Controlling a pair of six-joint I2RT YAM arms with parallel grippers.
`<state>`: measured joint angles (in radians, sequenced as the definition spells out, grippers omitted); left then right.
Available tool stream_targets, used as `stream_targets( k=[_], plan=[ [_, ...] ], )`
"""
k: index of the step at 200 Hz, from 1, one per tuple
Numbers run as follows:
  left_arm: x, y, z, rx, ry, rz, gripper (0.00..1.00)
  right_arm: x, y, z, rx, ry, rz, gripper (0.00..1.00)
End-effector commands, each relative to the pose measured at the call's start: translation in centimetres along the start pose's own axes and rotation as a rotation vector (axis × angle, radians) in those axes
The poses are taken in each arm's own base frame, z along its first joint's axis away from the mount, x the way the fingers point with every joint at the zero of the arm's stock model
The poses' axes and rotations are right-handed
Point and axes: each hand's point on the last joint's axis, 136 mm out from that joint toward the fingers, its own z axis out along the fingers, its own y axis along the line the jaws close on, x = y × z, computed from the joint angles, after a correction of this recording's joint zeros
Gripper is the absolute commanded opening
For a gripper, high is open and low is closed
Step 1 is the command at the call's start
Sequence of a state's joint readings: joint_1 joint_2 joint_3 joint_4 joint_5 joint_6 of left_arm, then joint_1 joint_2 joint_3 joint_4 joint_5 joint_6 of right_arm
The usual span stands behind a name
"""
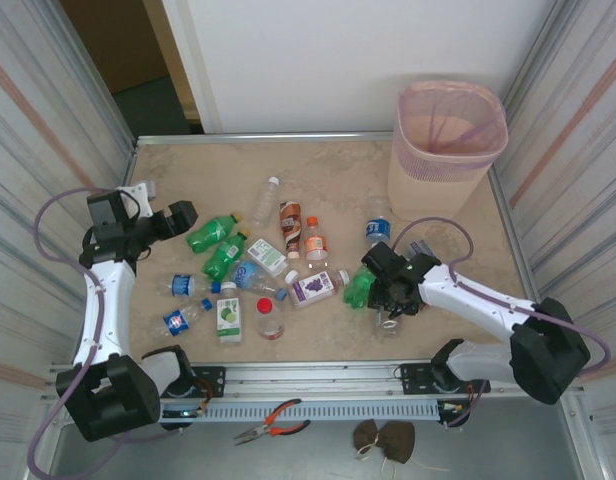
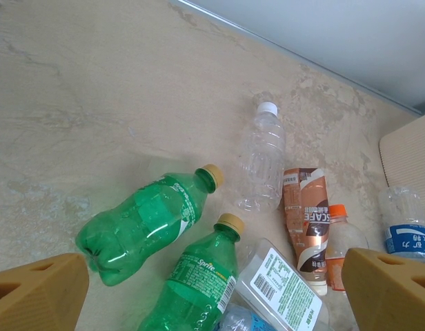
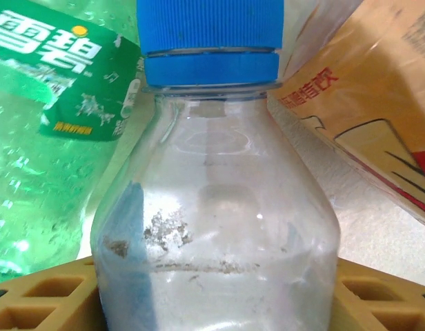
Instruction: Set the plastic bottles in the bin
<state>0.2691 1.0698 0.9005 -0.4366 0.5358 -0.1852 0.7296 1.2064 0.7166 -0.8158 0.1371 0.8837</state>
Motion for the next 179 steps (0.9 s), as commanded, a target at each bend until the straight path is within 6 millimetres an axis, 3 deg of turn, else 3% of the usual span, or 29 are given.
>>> stream_targets(
  k=[1, 46, 102, 139, 179],
  plan=[
    [0.0, -0.3, -0.2, 0.028, -0.011, -0.005, 0.95, -0.5, -0.6, -2.4, 0.011, -0.047, 0.019, 0.6],
    [-0.2, -0.3, -0.4, 0.029, -0.023, -0.01, 0.95, -1.4, -1.0, -6.4, -0.04, -0.119, 0.032, 0.6],
    [-0.5, 0.3, -0.5, 0.026, -0.039, -0.024, 0.95, -5.0, -0.8, -12.1, -0.068, -0.227, -0.01, 0.61],
    [-0.6, 0.6, -0.4, 0.015, -0.039, -0.023, 0.95, -9.2, -0.8, -16.1, -0.095, -0.311, -0.032, 0.61],
    [-0.4, 1.0, -0.1, -0.004, -0.033, -0.021, 0.95, -15.8, -1.5, -20.5, -0.158, -0.439, -0.005, 0.61]
  ],
)
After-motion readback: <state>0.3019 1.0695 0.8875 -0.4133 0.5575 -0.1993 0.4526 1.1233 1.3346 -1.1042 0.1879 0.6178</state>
